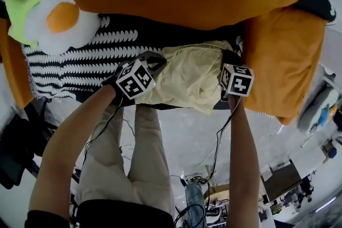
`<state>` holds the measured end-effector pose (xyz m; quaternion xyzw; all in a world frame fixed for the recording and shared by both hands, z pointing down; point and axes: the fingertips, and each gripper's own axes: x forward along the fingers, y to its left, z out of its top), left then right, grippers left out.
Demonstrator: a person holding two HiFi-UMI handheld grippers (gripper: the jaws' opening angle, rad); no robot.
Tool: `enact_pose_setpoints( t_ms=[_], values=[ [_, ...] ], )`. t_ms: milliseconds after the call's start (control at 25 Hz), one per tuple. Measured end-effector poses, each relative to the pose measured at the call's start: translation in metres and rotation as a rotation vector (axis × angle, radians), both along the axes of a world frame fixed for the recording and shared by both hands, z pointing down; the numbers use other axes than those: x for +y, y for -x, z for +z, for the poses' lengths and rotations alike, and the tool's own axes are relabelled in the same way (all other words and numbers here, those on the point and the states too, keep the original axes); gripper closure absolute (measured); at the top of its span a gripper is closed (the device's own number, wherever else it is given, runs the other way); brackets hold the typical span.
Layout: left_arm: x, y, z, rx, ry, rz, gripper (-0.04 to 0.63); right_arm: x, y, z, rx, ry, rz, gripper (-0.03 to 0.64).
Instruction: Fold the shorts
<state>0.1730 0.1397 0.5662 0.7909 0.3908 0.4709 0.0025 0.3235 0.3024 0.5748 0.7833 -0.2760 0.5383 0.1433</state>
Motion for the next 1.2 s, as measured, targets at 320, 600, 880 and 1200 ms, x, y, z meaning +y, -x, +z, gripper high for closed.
enact_pose_setpoints(
  t_ms=[320,600,880,1200],
  values=[
    [0.016,0.052,-0.014,0.004,-0.047,0.038,0.578,0.071,0.109,-0.008,-0.112,0.014,0.007,0.583],
    [-0.004,0.016,-0.007,-0.083,-0.047,-0.182,0.361,0.079,0.148,-0.025,-0.077,-0.016,0.078,0.6],
    [0.017,-0.005,0.029,-0.058,-0.202,-0.149,0.465,0.045,0.1,-0.052,0.15,0.028,-0.121,0.599],
    [-0.017,-0.04,0.014,-0.041,-0.22,-0.153,0.563,0.001,0.082,-0.013,0.155,0.204,-0.574,0.456]
  ],
)
